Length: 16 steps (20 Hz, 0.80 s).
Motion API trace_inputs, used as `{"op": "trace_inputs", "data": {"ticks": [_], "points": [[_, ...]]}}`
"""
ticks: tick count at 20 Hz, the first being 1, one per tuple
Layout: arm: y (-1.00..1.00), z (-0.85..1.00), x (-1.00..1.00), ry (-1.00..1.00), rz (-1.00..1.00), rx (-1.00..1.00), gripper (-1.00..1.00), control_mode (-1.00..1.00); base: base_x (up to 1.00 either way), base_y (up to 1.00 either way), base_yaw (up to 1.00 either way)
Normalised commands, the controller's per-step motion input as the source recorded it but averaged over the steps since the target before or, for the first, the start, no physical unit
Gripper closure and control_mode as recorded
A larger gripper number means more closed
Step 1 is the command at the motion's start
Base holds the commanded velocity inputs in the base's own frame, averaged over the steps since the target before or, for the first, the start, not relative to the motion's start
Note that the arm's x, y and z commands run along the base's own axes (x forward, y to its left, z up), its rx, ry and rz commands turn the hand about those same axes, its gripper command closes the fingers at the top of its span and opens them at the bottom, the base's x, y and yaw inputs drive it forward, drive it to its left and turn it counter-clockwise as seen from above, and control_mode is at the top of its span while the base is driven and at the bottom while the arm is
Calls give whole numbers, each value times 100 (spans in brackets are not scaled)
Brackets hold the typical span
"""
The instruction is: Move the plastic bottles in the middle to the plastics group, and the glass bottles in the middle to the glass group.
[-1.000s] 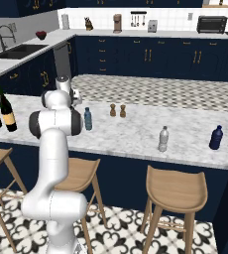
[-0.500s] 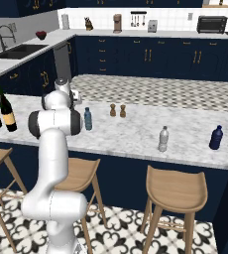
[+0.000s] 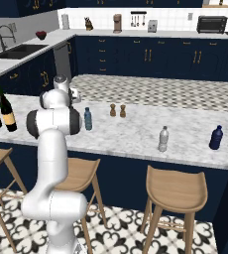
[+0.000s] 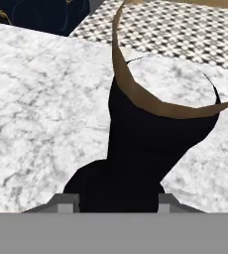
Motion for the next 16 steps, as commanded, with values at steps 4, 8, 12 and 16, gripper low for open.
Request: {"op": "trace_inputs", "data": {"ticks": [4,8,12,16], "points": [[4,18,-89,-3,1,2,100,-100,0,0,0],[46,4,-30,-19,12,0,100,-100,0,0,0],[53,2,-16,-25,10,0,100,-100,0,0,0],[64,24,-11,-7,11,0,100,-100,0,0,0]]}}
